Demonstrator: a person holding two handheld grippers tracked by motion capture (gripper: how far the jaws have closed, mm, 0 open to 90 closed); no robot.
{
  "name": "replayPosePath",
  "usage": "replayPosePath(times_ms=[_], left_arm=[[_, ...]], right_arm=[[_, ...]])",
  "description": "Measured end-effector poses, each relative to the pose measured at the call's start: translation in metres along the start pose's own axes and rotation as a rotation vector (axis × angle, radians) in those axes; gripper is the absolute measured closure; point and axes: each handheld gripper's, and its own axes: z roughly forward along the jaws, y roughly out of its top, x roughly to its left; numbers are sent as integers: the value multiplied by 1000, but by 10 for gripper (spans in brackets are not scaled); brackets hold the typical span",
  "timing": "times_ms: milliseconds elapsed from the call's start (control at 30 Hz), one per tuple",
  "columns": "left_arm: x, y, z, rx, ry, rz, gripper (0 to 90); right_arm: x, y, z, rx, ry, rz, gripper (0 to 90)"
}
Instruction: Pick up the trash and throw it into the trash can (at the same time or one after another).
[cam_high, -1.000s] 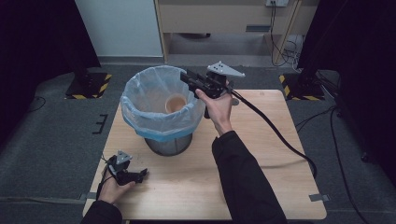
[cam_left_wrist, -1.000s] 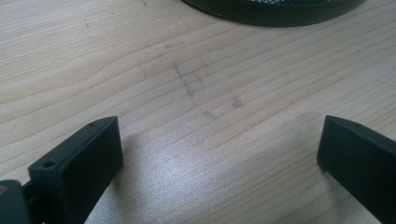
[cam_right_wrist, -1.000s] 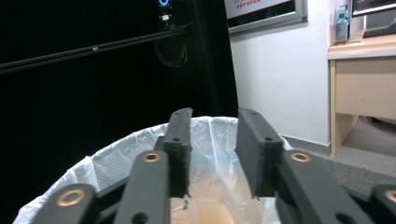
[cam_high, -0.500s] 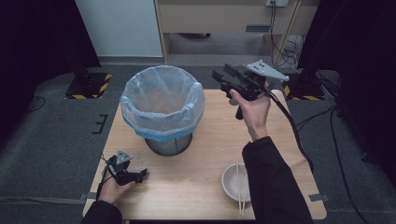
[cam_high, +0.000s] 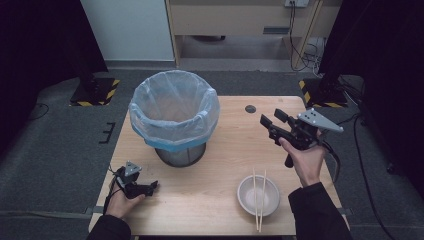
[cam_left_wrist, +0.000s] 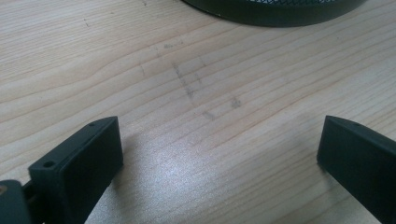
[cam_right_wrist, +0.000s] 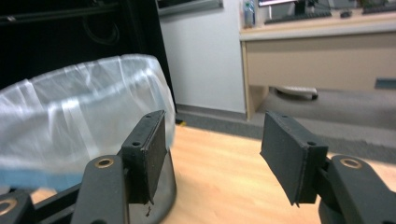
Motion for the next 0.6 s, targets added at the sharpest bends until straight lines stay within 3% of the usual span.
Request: replayPosePath(times_ms=[233,500,600], left_arm=[[-1,0,0,0,2,-1,0],[-1,0,0,0,1,-1,0],[-1,0,0,1,1,0,0]], right_arm=[[-7,-44,-19,93,-18,6,401],[-13,-75,-35,163,-40,25,368],[-13,-83,-40,180,-35,33,402]])
